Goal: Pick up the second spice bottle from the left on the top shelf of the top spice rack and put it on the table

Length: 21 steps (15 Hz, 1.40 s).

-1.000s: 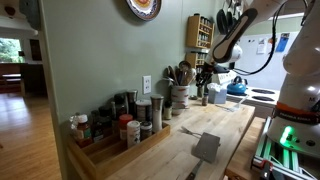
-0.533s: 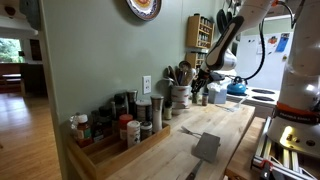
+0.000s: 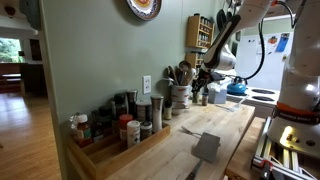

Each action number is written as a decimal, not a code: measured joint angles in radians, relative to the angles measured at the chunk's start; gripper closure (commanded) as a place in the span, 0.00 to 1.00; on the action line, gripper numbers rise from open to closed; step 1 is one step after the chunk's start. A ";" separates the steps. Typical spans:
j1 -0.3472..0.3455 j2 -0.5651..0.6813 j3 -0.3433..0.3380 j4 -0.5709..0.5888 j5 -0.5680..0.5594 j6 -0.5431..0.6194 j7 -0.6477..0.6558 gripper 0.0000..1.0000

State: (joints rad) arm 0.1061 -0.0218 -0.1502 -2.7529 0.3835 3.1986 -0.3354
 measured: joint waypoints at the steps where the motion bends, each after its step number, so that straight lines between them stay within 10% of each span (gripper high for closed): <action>1: 0.001 0.000 -0.002 0.000 0.024 -0.003 -0.033 0.69; 21: 0.012 0.003 -0.032 0.055 0.733 -0.066 -0.775 0.69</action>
State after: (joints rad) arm 0.1185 -0.0190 -0.1818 -2.6976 1.1160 3.1324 -1.1102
